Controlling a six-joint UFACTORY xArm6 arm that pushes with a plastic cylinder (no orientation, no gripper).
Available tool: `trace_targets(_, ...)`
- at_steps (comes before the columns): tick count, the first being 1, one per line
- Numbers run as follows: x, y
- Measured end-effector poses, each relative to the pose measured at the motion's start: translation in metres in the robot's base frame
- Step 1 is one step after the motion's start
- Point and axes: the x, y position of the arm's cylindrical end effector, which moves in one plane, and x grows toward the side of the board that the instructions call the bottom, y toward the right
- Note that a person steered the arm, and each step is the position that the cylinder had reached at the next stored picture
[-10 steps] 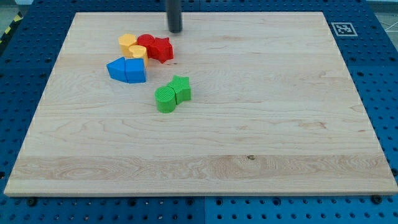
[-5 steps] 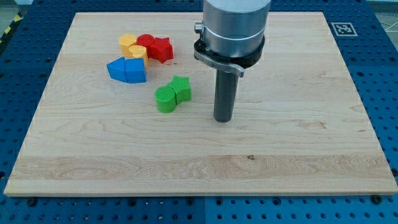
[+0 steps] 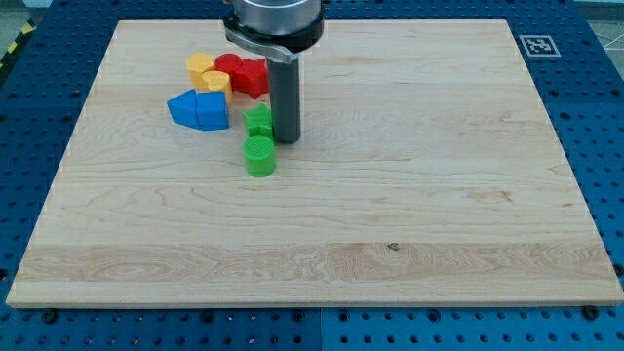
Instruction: Move the green star closer to the red star
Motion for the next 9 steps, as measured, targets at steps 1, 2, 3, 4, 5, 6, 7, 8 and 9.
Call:
trace_targets(1, 0.003, -0.002)
trace_targets(2, 0.031, 0.000)
trace_targets(3, 0.035, -0.014)
trace_targets(4, 0.035, -0.036)
trace_targets(5, 0.029, -0.039)
trace_targets(6, 0.016, -0.039)
trace_targets(7, 0.006, -0.039)
trace_targets(8, -0.002, -0.039)
trace_targets(9, -0.010, -0.039)
